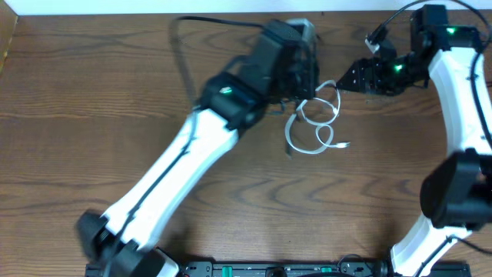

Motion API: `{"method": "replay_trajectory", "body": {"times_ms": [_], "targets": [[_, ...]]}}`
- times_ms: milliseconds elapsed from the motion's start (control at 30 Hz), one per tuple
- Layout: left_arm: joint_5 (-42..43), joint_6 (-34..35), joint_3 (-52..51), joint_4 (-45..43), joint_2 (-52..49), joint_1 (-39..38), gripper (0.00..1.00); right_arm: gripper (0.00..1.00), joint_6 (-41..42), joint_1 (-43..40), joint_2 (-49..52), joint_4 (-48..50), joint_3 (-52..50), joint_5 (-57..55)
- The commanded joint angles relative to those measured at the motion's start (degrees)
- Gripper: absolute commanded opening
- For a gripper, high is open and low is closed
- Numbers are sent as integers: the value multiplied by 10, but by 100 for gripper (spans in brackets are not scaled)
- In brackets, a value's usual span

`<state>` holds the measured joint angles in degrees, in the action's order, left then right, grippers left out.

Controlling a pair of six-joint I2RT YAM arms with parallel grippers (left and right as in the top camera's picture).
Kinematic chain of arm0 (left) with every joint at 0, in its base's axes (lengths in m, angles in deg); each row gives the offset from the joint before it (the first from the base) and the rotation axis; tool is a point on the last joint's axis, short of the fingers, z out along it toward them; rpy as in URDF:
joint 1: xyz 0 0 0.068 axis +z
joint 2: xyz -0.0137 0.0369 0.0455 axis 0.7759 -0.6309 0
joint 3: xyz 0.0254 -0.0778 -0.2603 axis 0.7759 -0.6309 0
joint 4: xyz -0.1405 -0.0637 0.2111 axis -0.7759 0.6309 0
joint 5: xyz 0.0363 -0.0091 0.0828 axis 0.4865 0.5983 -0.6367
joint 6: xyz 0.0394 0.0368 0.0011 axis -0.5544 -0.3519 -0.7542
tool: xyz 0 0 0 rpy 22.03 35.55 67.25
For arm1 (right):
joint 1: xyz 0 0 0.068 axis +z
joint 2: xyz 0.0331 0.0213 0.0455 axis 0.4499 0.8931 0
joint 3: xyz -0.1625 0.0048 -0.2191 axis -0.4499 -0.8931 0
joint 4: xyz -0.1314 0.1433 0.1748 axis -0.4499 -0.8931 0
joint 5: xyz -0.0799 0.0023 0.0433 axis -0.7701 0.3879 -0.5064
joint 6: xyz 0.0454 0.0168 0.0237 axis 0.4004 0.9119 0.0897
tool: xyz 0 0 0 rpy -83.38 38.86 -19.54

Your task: Untangle cables

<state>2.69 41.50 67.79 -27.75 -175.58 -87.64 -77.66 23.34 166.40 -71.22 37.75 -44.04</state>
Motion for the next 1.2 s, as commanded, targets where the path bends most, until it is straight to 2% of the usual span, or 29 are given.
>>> {"method": "replay_trajectory", "body": {"times_ms": [0, 100, 167, 233, 333, 433, 500, 700, 767, 867, 1000, 1100, 1167], "targets": [[-2, -17, -1, 6, 19, 26, 8, 81, -41, 5, -63, 5, 2, 130], [14, 0, -1, 2, 35, 50, 7, 82, -72, 11, -87, 6, 2, 190], [65, 9, -1, -12, 37, 73, 7, 82, -73, 21, -96, 8, 2, 189], [91, 22, -1, -19, 36, 96, 7, 78, -56, 40, -92, 7, 2, 179], [117, 30, -1, -33, 37, 110, 7, 76, -26, 80, -83, 14, 2, 102], [132, 38, -1, -47, 37, 116, 7, 72, 41, 112, -76, 32, 1, -6], [132, 41, -1, -54, 37, 122, 7, 72, 64, 130, -71, 50, -2, -81], [135, 87, -1, -54, 50, 162, 7, 77, 2, 136, -70, 110, -45, -104], [146, 93, -1, -58, 57, 174, 8, 78, -49, 136, -70, 147, -83, -88], [174, 98, -1, -67, 62, 181, 7, 77, -117, 136, -70, 232, -146, 1], [212, 117, -1, -79, 63, 182, 7, 78, -123, 140, -70, 357, -201, 40], [241, 134, -1, -95, 63, 182, 7, 72, -121, 149, -70, 429, -224, 41], [257, 139, -1, -108, 63, 182, 7, 64, -121, 155, -70, 472, -236, 34]]}}
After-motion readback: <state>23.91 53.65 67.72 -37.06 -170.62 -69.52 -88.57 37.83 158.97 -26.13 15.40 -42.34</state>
